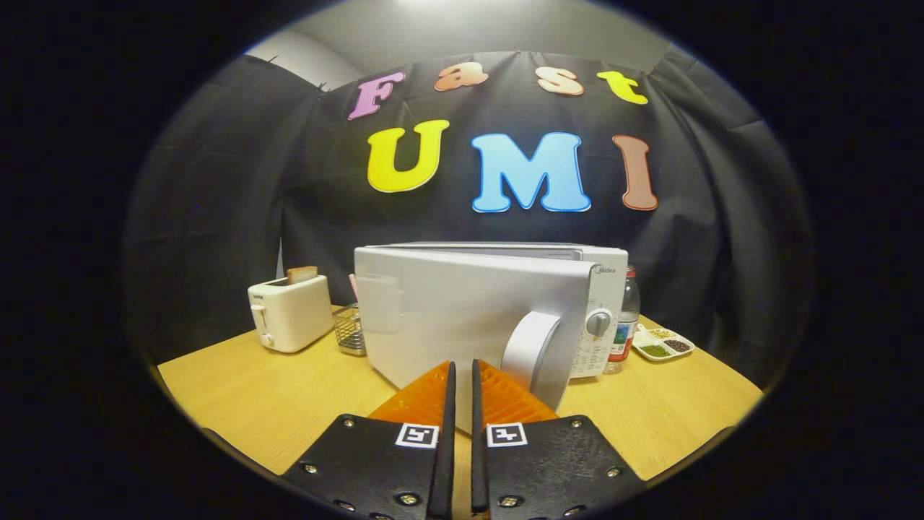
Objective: Open the microwave, put the food inside, and close the microwave door.
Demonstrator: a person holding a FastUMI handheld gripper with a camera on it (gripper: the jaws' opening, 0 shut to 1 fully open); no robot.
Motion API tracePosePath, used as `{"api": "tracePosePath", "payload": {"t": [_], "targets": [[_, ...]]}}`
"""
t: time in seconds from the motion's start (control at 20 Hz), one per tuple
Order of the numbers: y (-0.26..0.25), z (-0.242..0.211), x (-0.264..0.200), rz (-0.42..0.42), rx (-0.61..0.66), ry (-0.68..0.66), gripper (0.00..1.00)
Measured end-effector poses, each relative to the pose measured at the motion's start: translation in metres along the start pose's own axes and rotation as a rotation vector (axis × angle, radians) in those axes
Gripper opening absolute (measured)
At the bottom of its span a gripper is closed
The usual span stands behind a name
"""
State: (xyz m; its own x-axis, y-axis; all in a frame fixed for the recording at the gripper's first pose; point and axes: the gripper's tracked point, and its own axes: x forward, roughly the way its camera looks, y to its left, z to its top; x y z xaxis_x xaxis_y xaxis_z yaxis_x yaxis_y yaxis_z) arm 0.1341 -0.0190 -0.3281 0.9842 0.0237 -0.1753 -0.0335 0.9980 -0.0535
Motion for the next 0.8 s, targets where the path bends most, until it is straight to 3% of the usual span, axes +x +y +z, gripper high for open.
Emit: {"api": "tracePosePath", "payload": {"t": [0.55, 0.8], "targets": [[-0.049, 0.008, 0.099, -0.121, -0.015, 0.016, 0.1], [-0.069, 0.002, 0.141, -0.17, 0.054, 0.066, 0.1]]}}
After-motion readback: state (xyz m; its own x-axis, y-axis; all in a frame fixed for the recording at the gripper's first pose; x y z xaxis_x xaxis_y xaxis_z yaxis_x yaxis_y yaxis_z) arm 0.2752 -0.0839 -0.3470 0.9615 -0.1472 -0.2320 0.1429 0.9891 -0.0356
